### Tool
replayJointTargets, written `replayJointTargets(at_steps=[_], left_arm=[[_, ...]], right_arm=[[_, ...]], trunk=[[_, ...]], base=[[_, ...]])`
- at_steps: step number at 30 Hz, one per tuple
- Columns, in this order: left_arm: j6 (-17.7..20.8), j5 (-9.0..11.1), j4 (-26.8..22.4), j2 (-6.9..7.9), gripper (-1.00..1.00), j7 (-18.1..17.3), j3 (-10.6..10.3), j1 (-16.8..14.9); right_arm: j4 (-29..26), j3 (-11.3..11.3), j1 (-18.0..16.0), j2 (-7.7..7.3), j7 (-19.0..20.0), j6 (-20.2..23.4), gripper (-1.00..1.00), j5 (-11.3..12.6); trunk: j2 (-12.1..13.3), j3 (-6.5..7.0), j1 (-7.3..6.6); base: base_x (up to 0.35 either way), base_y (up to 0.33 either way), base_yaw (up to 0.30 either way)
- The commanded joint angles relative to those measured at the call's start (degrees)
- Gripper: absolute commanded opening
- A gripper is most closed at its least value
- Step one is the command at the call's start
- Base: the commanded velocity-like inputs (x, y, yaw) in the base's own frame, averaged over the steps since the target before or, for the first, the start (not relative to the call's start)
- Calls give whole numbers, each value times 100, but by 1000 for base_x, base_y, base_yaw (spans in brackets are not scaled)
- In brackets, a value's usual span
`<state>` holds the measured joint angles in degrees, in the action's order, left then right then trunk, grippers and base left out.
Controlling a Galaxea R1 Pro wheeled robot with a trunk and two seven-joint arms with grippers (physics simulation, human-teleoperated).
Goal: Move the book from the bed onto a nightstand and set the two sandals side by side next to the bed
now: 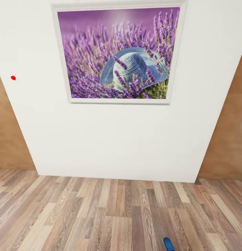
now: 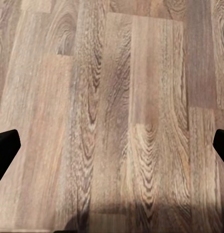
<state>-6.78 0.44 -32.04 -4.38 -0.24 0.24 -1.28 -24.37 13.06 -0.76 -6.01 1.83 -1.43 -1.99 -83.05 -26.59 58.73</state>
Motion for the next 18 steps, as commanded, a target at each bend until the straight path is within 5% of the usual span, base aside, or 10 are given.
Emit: replayJointTargets(at_steps=[1, 6, 18], left_arm=[[-18, 4, 5, -1, 100, -2, 3, -4], [-17, 1, 5, -4, 100, -2, 3, -4], [-17, 7, 5, -5, 100, -2, 3, -4]], right_arm=[[2, 30, -3, 3, 19, -15, 100, -21], [2, 30, -3, 3, 22, -15, 100, -21], [2, 30, -3, 3, 20, -15, 100, -21]], trunk=[[-3, -6, 0], [-3, -6, 0], [-3, -6, 0]], base=[[31, -51, 197], [97, -104, 210], [202, -166, 18]])
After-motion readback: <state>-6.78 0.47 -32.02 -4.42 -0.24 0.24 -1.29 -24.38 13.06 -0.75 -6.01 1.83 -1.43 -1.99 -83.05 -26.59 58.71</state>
